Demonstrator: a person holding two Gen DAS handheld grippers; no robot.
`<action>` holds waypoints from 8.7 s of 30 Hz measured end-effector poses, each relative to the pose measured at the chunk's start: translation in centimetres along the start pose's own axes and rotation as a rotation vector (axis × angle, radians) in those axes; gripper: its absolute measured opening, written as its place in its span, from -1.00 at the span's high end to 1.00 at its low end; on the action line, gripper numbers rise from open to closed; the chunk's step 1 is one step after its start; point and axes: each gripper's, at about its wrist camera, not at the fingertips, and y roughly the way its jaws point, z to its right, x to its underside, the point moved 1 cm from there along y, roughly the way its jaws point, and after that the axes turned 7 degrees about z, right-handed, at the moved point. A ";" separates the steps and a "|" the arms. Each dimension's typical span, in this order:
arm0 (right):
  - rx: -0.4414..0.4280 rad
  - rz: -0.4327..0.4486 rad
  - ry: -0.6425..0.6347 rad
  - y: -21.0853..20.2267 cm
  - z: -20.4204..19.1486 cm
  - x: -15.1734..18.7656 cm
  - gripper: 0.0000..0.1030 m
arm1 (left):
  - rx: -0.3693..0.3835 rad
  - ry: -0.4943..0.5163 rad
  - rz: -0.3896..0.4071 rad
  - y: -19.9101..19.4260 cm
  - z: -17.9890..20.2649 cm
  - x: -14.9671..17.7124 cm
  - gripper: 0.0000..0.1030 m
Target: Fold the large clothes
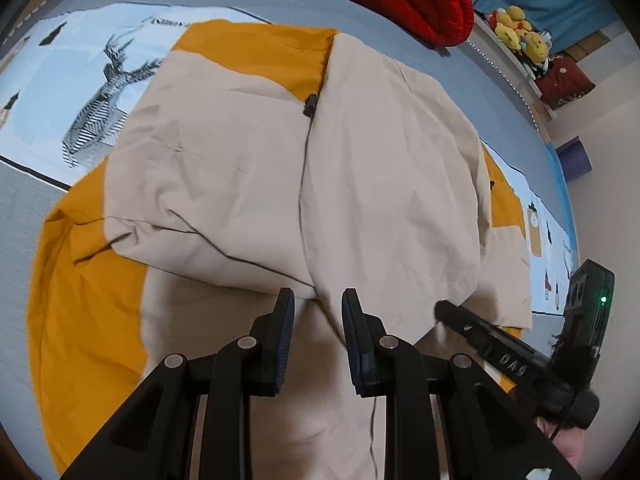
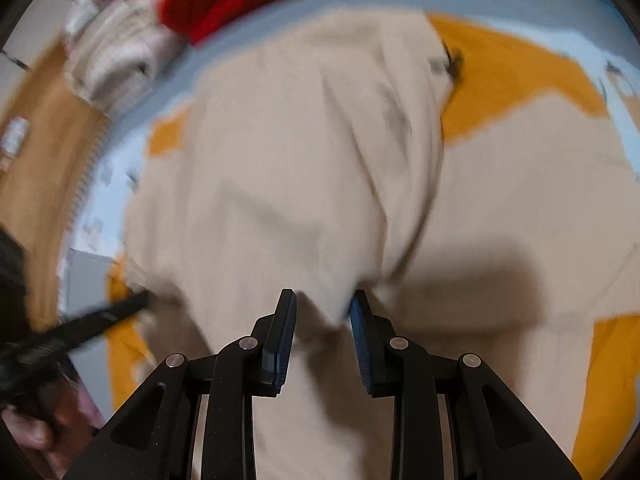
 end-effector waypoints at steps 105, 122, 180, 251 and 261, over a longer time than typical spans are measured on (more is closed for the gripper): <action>0.251 -0.267 -0.024 -17.6 20.0 26.2 0.36 | -0.166 0.180 -0.276 -7.3 -18.4 17.9 0.59; 0.033 -0.002 -0.111 -26.9 15.5 24.4 0.94 | 0.061 0.265 -0.120 -15.4 -13.0 17.8 0.95; -0.074 0.208 0.403 -19.8 29.5 5.1 0.61 | 0.271 -0.321 -0.063 -6.8 -16.9 3.1 0.37; 0.107 0.259 0.113 -15.1 26.0 -0.1 0.18 | 0.006 0.009 0.042 -2.8 -10.2 -3.2 0.48; 0.055 0.442 0.408 -17.7 29.4 -1.1 0.93 | -0.030 -0.087 0.129 -3.1 -11.0 -5.2 0.99</action>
